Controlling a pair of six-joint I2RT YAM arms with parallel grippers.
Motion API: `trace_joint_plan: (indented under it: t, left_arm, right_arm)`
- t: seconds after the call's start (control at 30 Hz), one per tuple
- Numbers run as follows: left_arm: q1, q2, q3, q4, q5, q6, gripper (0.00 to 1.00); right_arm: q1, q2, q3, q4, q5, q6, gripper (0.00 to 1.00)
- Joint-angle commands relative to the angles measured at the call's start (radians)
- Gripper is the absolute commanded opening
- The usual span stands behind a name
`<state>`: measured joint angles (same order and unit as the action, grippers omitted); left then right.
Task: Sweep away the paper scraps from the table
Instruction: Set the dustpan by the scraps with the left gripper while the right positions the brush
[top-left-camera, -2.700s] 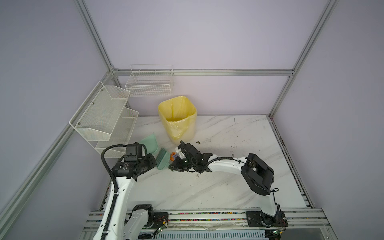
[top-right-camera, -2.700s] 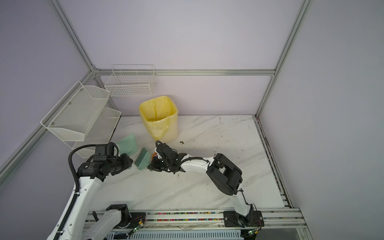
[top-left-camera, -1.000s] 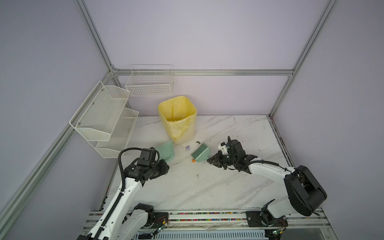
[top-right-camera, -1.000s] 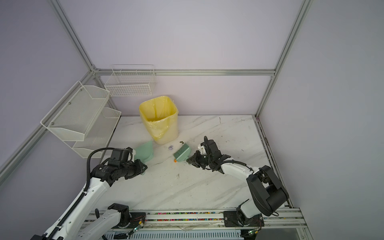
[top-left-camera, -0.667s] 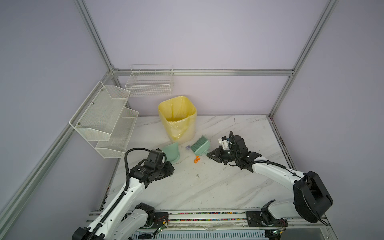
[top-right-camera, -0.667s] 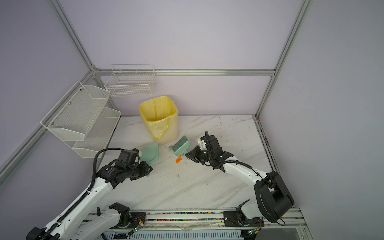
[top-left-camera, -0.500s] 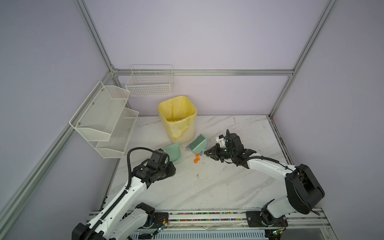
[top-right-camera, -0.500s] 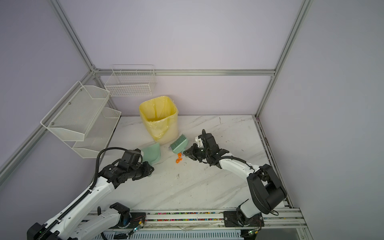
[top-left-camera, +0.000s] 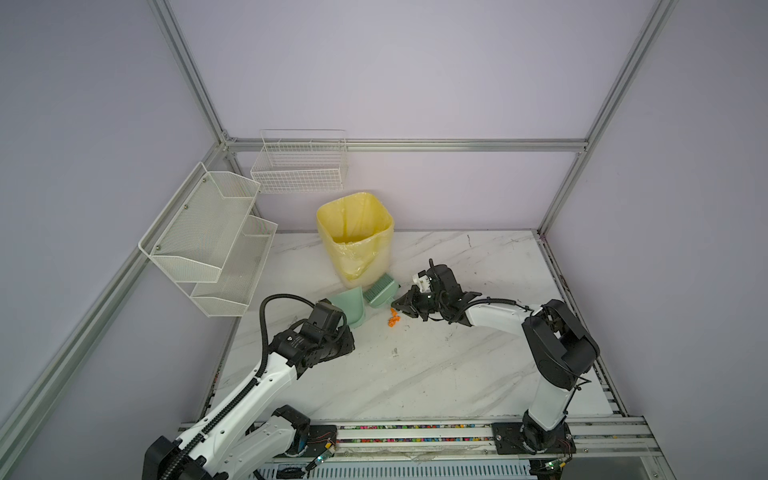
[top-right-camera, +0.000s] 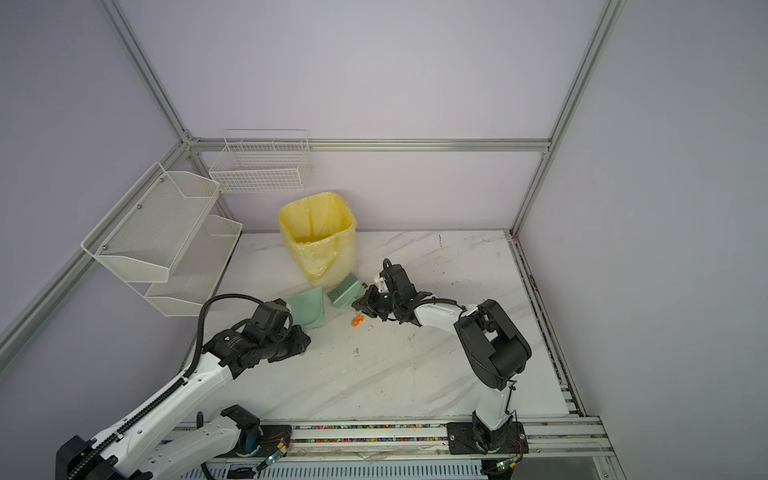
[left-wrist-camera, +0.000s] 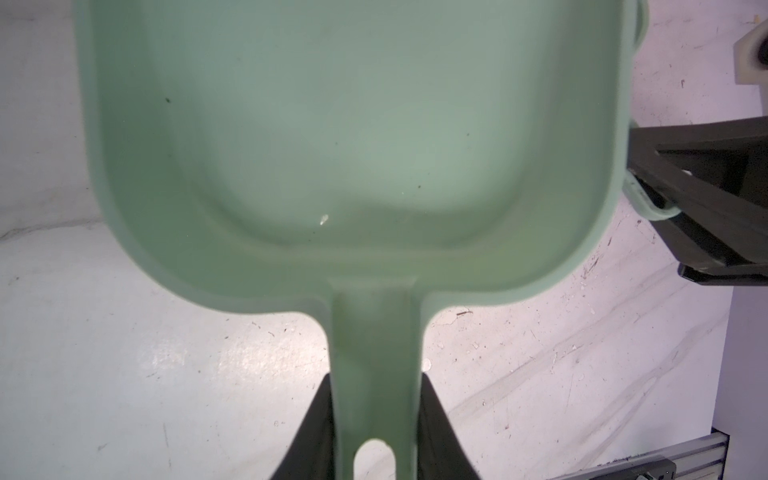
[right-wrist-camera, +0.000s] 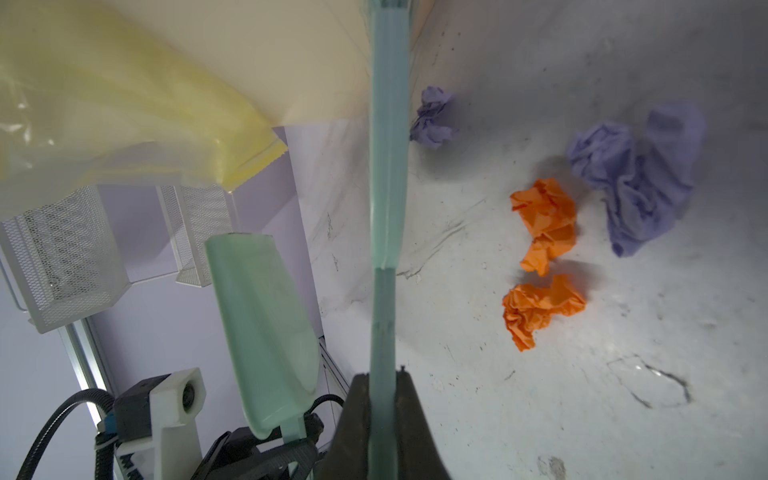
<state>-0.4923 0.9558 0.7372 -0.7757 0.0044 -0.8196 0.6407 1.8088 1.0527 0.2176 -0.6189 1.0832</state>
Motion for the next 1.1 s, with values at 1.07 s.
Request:
trace_joint_plan:
  t: [1.07]
  left_arm:
    - [-0.111, 0.123, 0.18, -0.156, -0.054, 0.247, 0.13]
  right_arm:
    - [-0.174, -0.525, -0.072, -0.524, 0.108, -0.208, 0.0]
